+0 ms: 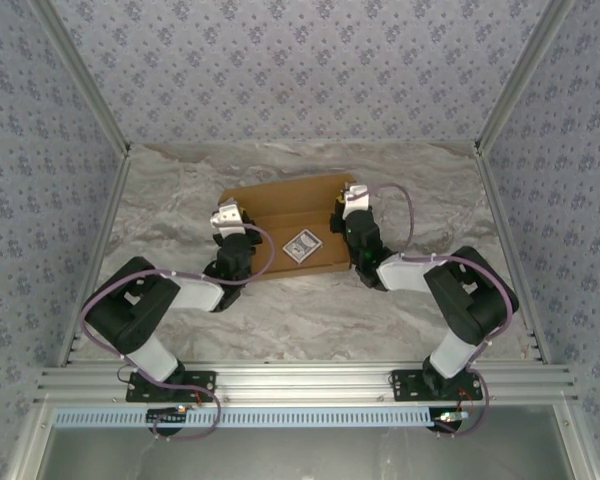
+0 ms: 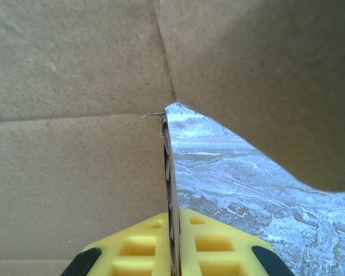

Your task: Fold the paper box

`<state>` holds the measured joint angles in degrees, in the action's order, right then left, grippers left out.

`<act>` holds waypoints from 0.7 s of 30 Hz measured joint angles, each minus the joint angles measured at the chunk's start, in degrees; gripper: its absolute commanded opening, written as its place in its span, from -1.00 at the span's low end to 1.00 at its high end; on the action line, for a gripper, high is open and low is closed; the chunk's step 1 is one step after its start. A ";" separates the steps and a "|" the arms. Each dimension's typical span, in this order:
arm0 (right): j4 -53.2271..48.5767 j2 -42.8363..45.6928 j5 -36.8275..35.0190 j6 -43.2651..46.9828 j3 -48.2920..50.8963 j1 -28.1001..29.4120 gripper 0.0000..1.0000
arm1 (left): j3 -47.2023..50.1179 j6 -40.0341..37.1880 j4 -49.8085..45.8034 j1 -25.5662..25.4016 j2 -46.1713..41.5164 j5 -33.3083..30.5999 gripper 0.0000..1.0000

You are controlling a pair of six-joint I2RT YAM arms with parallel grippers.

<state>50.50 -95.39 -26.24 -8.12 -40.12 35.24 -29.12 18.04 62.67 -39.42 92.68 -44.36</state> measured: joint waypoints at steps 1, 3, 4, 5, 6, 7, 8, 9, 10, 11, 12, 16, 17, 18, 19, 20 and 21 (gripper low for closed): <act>0.83 0.13 -0.15 0.00 0.68 0.22 -0.79 | 0.55 -0.04 0.81 -0.11 0.00 0.00 -0.88; 2.16 0.26 -0.48 -0.02 1.81 0.66 -0.79 | 1.33 -0.22 2.01 -0.15 0.00 0.07 -0.87; 2.84 0.28 -0.66 -0.02 2.32 0.92 -0.78 | 1.75 -0.26 2.58 -0.15 0.00 0.15 -0.87; 3.50 0.28 -0.90 -0.07 2.82 1.16 -0.77 | 2.16 -0.33 3.17 -0.24 0.00 0.15 -0.86; 3.89 0.28 -1.05 -0.09 3.21 1.31 -0.77 | 2.49 -0.46 3.54 -0.35 0.00 0.17 -0.85; 4.31 0.42 -1.20 -0.15 3.76 1.49 -0.77 | 2.82 -0.55 3.74 -0.44 0.00 0.22 -0.85; 4.66 0.61 -1.40 -0.33 4.37 1.73 -0.77 | 3.19 -0.66 4.04 -0.50 0.00 0.28 -0.86; 4.83 0.74 -1.55 -0.52 4.85 1.95 -0.77 | 3.50 -0.72 4.24 -0.59 0.02 0.39 -0.85; 5.11 0.92 -1.88 -0.74 5.49 2.23 -0.77 | 3.85 -0.87 4.55 -0.70 0.07 0.44 -0.86; 5.38 1.05 -2.10 -1.20 6.01 2.49 -0.77 | 4.22 -1.01 4.94 -0.74 0.13 0.61 -0.86; 5.49 1.14 -2.38 -1.62 6.40 2.69 -0.77 | 4.55 -1.07 5.14 -0.74 0.17 0.70 -0.86; 6.16 1.29 -3.23 -2.91 7.78 3.52 -0.76 | 5.49 -1.11 6.67 -0.79 0.79 1.22 -0.88; 6.38 1.29 -3.52 -3.10 8.15 3.72 -0.75 | 5.66 -1.18 6.82 -0.81 0.87 1.29 -0.88; 6.58 1.31 -3.78 -3.30 8.48 3.91 -0.75 | 5.86 -1.38 6.95 -0.83 0.87 1.33 -0.88; 6.78 1.38 -4.09 -3.54 8.83 4.11 -0.74 | 6.03 -1.55 7.26 -0.83 0.87 1.40 -0.89; 6.91 1.49 -4.35 -3.80 9.18 4.28 -0.74 | 6.19 -1.79 7.61 -0.85 0.94 1.46 -0.89; 6.99 1.57 -4.50 -4.13 9.49 4.46 -0.73 | 6.27 -2.01 7.91 -0.87 1.09 1.46 -0.89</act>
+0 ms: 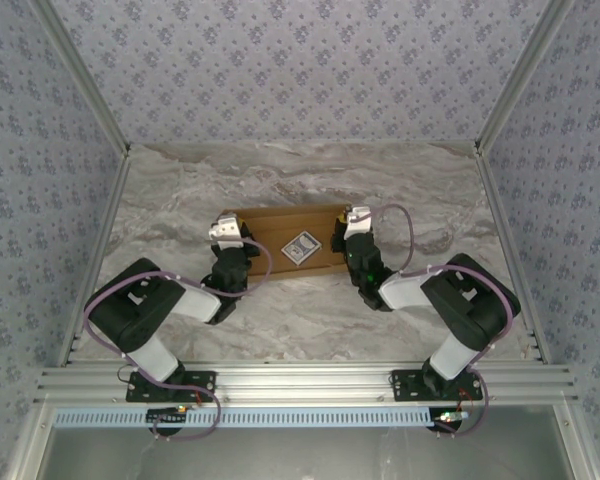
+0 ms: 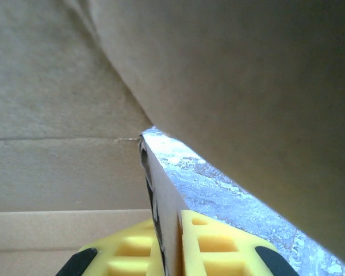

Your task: Fold the paper box

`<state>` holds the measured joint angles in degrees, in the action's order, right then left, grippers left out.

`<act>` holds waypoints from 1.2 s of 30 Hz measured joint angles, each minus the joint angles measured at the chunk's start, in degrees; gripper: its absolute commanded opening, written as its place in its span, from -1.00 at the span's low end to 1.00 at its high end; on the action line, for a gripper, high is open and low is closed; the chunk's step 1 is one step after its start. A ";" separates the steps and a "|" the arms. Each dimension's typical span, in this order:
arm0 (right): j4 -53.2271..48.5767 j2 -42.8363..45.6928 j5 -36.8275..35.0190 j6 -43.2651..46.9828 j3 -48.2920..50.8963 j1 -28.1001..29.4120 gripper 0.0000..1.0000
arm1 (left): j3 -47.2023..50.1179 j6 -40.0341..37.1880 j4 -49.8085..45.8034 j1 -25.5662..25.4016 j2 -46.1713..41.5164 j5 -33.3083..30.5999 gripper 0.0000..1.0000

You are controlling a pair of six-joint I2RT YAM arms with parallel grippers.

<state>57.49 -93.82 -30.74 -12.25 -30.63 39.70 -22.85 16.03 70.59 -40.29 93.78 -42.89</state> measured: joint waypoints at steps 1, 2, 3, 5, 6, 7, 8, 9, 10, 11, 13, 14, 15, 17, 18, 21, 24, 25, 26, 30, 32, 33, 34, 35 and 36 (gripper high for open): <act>0.07 0.09 -0.17 -0.22 0.28 0.15 -0.73 | 0.20 -0.26 0.42 0.00 0.20 0.00 -0.89; 0.24 0.20 -0.44 -0.44 0.59 0.37 -0.73 | 0.42 -0.57 0.87 0.00 0.31 0.04 -0.89; 0.31 0.31 -0.63 -0.50 0.85 0.48 -0.72 | 0.57 -0.72 1.27 -0.02 0.42 0.04 -0.89; 0.42 0.48 -0.94 -0.74 1.27 0.74 -0.71 | 0.90 -1.38 1.95 -0.28 0.59 0.02 -0.89; 0.42 0.52 -1.05 -0.87 1.44 0.76 -0.70 | 1.01 -1.75 2.36 -0.35 0.76 -0.02 -0.90; 0.39 0.59 -1.20 -0.96 1.62 0.92 -0.70 | 1.16 -2.19 2.95 -0.46 1.09 -0.04 -0.90; 0.37 0.63 -1.33 -1.09 1.75 0.98 -0.70 | 1.31 -2.60 3.58 -0.57 1.42 -0.20 -0.90; 0.35 0.68 -1.46 -1.25 1.81 1.09 -0.70 | 1.44 -2.99 4.26 -0.68 1.79 -0.42 -0.91; 0.22 0.72 -1.60 -1.49 1.92 1.22 -0.69 | 1.60 -3.43 5.05 -0.79 2.32 -0.57 -0.91; 0.02 0.76 -1.73 -1.75 1.99 1.31 -0.69 | 1.66 -3.72 5.88 -0.92 2.86 -0.70 -0.92; -0.70 0.92 -2.16 -2.19 2.23 1.44 -0.67 | 1.66 -4.33 7.15 -1.09 3.87 -1.27 -0.94; -1.40 0.98 -2.45 -2.43 2.54 1.49 -0.66 | 1.68 -4.61 7.89 -1.14 4.37 -1.38 -0.96; -2.21 1.05 -2.56 -2.60 2.84 1.49 -0.65 | 1.68 -5.01 8.70 -1.16 4.92 -1.51 -0.99; -3.91 1.22 -2.89 -3.02 3.45 1.57 -0.64 | 1.75 -5.60 9.88 -1.38 5.68 -1.55 -1.00; -5.01 1.53 -2.99 -3.26 3.65 1.60 -0.62 | 1.86 -6.03 10.54 -1.51 5.99 -1.51 -1.00; -7.26 2.84 -3.13 -3.45 3.76 1.60 -0.58 | 2.23 -7.28 11.98 -1.88 6.54 -1.49 -1.00; -9.09 5.16 -3.15 -3.48 3.76 1.60 -0.49 | 2.34 -8.28 12.26 -1.99 6.54 -1.46 -1.00; -9.49 5.81 -3.15 -3.43 3.76 1.60 -0.47 | 2.34 -8.55 12.31 -1.99 6.54 -1.46 -1.00; -10.08 6.73 -3.10 -3.45 3.76 1.60 -0.44 | 2.34 -8.81 12.37 -1.99 6.54 -1.46 -1.00; -13.73 11.15 -2.58 -2.99 3.76 1.60 -0.29 | 2.34 -9.57 12.39 -1.99 6.54 -1.44 -1.00; -16.33 14.53 -2.03 -2.34 3.76 1.60 -0.24 | 2.34 -9.66 12.37 -1.99 6.54 -1.44 -1.00; -17.97 16.85 -1.64 -1.86 3.76 1.60 -0.21 | 2.34 -9.84 12.37 -1.99 6.54 -1.42 -1.00; -19.26 18.71 -1.40 -1.31 3.76 1.60 -0.19 | 2.32 -10.01 12.37 -1.99 6.54 -1.42 -1.00; -20.74 21.42 -1.22 -0.70 3.76 1.60 -0.17 | 2.32 -10.05 12.37 -1.99 6.54 -1.38 -1.00; -22.51 24.41 -0.87 0.04 3.72 1.60 -0.15 | 2.32 -10.05 12.37 -1.99 6.54 -1.36 -1.00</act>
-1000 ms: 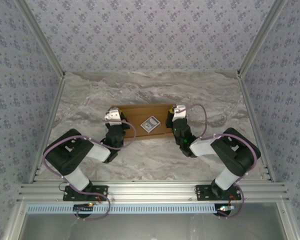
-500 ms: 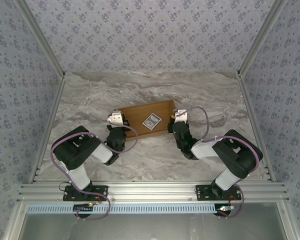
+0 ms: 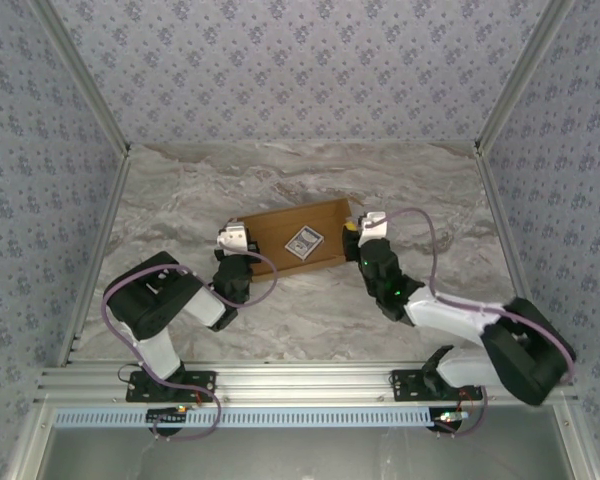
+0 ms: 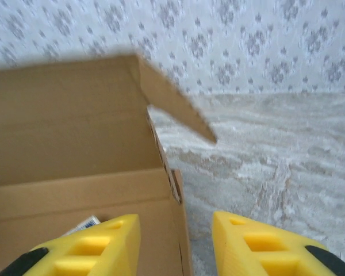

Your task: Fold the paper box

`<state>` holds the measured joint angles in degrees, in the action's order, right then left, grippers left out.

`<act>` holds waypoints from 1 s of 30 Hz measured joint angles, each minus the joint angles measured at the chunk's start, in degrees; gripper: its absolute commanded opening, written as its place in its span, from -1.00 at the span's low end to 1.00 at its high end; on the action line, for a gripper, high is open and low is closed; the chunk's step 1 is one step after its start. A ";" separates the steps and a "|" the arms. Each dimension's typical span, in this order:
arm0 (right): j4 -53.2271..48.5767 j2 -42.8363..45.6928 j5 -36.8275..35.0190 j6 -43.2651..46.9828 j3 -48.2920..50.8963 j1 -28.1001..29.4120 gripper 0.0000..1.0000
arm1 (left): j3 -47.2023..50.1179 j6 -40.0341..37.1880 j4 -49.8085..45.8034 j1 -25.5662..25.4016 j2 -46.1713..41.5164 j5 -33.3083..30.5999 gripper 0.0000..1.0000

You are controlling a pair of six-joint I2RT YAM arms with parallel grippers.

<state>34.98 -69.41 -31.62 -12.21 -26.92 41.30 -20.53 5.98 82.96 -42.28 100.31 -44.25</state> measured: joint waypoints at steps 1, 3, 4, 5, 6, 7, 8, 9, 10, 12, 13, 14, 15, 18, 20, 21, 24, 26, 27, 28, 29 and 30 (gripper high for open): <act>-1.33 2.23 0.37 0.74 -0.09 -0.02 -0.14 | 0.00 0.00 0.00 0.00 0.00 0.02 -1.00; -5.11 6.73 1.31 2.64 -1.53 -0.02 -0.09 | 0.00 -0.02 0.00 0.00 0.00 0.02 -1.00; -6.99 8.00 1.92 3.65 -2.82 -0.07 -0.06 | 0.00 -0.02 0.00 0.00 0.00 0.02 -1.00; -8.87 8.79 2.58 4.66 -4.57 -0.07 -0.02 | 0.00 -0.02 0.00 0.00 0.00 0.02 -1.00; -11.10 9.07 3.45 5.68 -7.02 -0.07 0.02 | 0.00 0.00 0.00 0.00 0.00 0.02 -1.00; -13.03 8.98 4.22 6.75 -9.31 -0.07 0.05 | 0.00 0.00 0.00 0.00 0.00 0.02 -1.00; -15.04 8.57 5.09 7.67 -12.04 -0.09 0.09 | 0.00 -0.02 0.00 0.00 0.00 0.02 -1.00; -17.33 7.72 6.14 8.66 -15.26 -0.28 0.10 | 0.00 0.00 0.00 0.00 0.00 0.02 -1.00; -19.28 6.58 7.26 9.42 -18.27 -0.50 0.11 | -0.02 0.00 -0.02 0.00 0.00 0.04 -1.00; -23.47 2.91 9.55 10.82 -25.31 -1.18 0.17 | -0.04 0.02 -0.04 0.00 -0.02 0.04 -1.00; -25.18 1.14 10.54 11.37 -28.02 -1.53 0.18 | -0.04 0.02 -0.04 0.00 -0.02 0.04 -1.00; -27.26 -1.31 11.91 11.87 -31.23 -1.99 0.19 | -0.04 0.02 -0.04 0.00 -0.02 0.04 -1.00; -29.46 -3.76 13.38 12.17 -34.18 -2.36 0.20 | -0.09 0.02 -0.11 0.00 -0.02 0.04 -1.00; -36.83 -11.15 17.31 13.05 -42.38 -2.97 0.21 | -0.20 0.04 -0.26 0.00 -0.02 0.07 -1.00; -41.38 -15.82 19.54 13.49 -47.47 -3.04 0.21 | -0.20 0.04 -0.28 0.00 -0.02 0.09 -1.00; -43.60 -17.97 20.57 13.79 -49.75 -2.95 0.21 | -0.20 0.07 -0.28 0.00 -0.02 0.11 -1.00; -48.94 -21.70 22.77 14.56 -53.31 -2.60 0.21 | -0.20 0.07 -0.35 0.00 -0.02 0.09 -1.00; -51.60 -22.51 23.80 14.84 -53.77 -2.47 0.21 | -0.20 0.17 -0.59 0.00 -0.15 0.11 -1.00; -52.98 -22.69 24.26 14.86 -53.81 -2.40 0.21 | -0.20 0.31 -0.74 0.00 -0.26 0.13 -1.00; -53.88 -22.75 24.61 14.86 -53.81 -2.38 0.21 | -0.20 0.52 -0.98 0.00 -0.39 0.22 -0.99; -54.73 -22.75 24.96 14.84 -53.81 -2.38 0.21 | -0.20 0.70 -1.33 0.00 -0.61 0.28 -0.97; -55.23 -22.75 25.09 14.84 -53.81 -2.38 0.21 | -0.20 0.94 -1.79 -0.02 -0.92 0.33 -0.95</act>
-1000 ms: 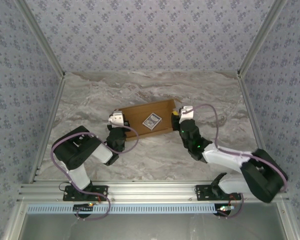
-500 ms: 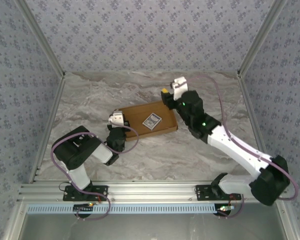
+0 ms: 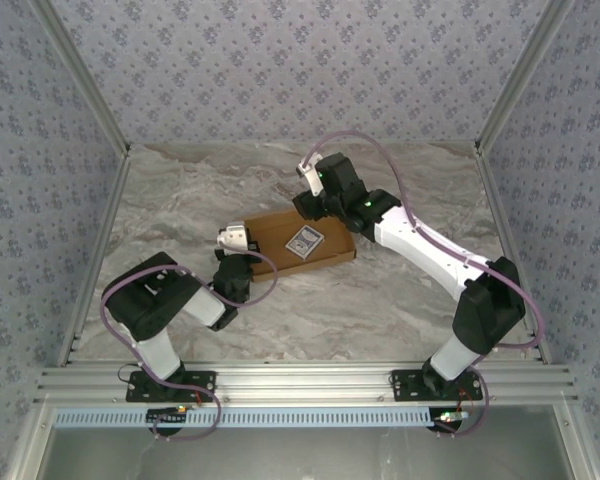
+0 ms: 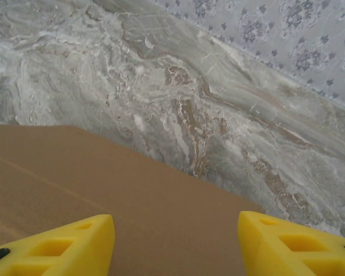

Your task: Fold the paper box

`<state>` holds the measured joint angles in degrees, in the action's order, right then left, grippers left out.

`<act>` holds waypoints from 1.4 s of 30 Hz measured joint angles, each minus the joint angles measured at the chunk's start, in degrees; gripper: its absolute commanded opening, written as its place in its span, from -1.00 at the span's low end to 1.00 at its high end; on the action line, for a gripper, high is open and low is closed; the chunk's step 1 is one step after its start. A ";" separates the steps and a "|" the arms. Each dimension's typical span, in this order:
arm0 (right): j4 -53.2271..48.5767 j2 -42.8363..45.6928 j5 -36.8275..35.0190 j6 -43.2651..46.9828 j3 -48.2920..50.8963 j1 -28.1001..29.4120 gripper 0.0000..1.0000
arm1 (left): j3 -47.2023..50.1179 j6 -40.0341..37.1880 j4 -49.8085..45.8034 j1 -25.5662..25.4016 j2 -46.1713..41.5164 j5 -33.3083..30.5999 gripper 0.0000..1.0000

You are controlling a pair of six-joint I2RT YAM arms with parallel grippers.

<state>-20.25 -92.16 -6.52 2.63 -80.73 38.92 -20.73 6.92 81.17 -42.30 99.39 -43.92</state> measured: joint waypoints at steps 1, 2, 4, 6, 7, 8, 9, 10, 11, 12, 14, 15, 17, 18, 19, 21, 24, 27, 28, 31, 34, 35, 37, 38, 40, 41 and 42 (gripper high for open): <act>-0.39 0.00 0.15 0.00 0.00 0.00 0.21 | 0.00 0.17 -0.44 0.02 -0.35 0.13 -0.91; -0.81 0.00 0.33 0.00 0.00 0.00 0.21 | 0.00 0.37 -1.05 0.02 -0.74 0.20 -0.87; -1.05 0.00 0.39 -0.02 0.20 0.00 0.21 | 0.00 1.14 -2.71 0.00 -1.68 0.42 -0.77; -1.09 0.00 0.57 -0.02 0.50 0.00 0.21 | 0.07 2.47 -5.81 -0.13 -2.75 1.03 -0.69; -1.11 0.00 0.59 -0.04 0.74 0.00 0.21 | 0.33 3.17 -7.98 -0.22 -3.10 1.27 -0.64; -1.16 0.00 0.59 -0.04 1.03 0.00 0.21 | 0.70 3.80 -9.73 -0.24 -3.30 1.53 -0.59; -1.27 0.00 0.68 -0.04 1.29 0.00 0.21 | 1.31 4.59 -11.67 -0.24 -3.61 1.90 -0.54; -1.42 0.00 0.81 -0.07 1.51 0.00 0.21 | 2.01 5.29 -13.55 -0.24 -4.15 2.19 -0.49; -1.44 0.00 0.90 -0.09 1.64 -0.02 0.21 | 2.71 5.99 -15.26 -0.26 -4.94 2.40 -0.43; -1.42 0.00 1.01 -0.17 1.75 0.00 0.21 | 3.26 6.64 -17.05 -0.24 -5.95 2.58 -0.36; -1.42 0.00 1.22 -0.24 1.90 0.00 0.20 | 3.96 7.91 -20.65 -0.28 -8.68 3.19 -0.27; -1.42 0.00 1.31 -0.24 2.01 0.00 0.21 | 4.07 8.37 -22.49 -0.37 -10.27 3.50 -0.23; -1.40 0.00 1.44 -0.26 2.32 0.00 0.20 | 4.07 9.44 -26.29 -0.57 -13.94 4.17 -0.17; -1.36 0.00 1.44 -0.26 2.58 0.00 0.20 | 4.07 10.14 -28.61 -0.59 -16.22 4.55 -0.14; -1.38 0.00 1.44 -0.33 2.86 0.00 0.20 | 4.07 10.78 -31.06 -0.59 -18.62 5.14 -0.11; -1.42 0.00 1.42 -0.46 3.32 0.00 0.20 | 4.04 12.17 -36.63 -0.57 -23.34 5.99 -0.07; -1.42 0.00 1.42 -0.66 3.76 0.00 0.20 | 3.89 14.75 -47.76 -0.59 -31.61 7.10 -0.03; -1.40 0.00 1.40 -0.68 3.89 0.00 0.19 | 3.82 17.62 -59.95 -0.55 -41.27 7.98 -0.01; -1.36 0.00 1.40 -0.68 3.96 -0.02 0.19 | 3.78 18.38 -63.52 -0.44 -44.33 8.24 -0.01; -1.20 0.00 1.40 -0.68 4.31 -0.02 0.19 | 2.97 20.70 -75.45 0.98 -54.42 10.47 0.00; -0.90 -0.04 1.36 -0.68 5.16 -0.02 0.18 | -0.46 21.75 -86.07 4.55 -60.63 14.01 0.00; -0.83 -0.11 1.20 -0.68 5.57 -0.02 0.18 | -2.12 21.90 -88.78 5.81 -61.37 15.32 0.01; -0.72 -0.22 0.96 -0.66 6.51 0.00 0.18 | -5.81 21.90 -93.09 8.22 -61.55 18.05 0.03; -0.61 -0.26 0.85 -0.68 7.17 0.00 0.18 | -7.58 21.88 -94.57 9.35 -61.24 19.45 0.04; -0.55 -0.35 0.72 -0.66 8.44 0.00 0.18 | -10.78 21.68 -96.43 11.58 -59.74 22.40 0.07; -0.55 -0.44 0.63 -0.68 9.05 0.00 0.17 | -12.24 21.62 -96.74 12.90 -58.38 24.37 0.07; -0.46 -0.52 0.48 -0.68 9.66 0.00 0.17 | -13.55 21.49 -96.78 14.21 -56.72 26.45 0.09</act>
<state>-20.71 -92.68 -6.04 1.96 -71.07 38.92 -34.28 28.40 -15.62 -28.10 42.68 -17.47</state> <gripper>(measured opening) 0.587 0.533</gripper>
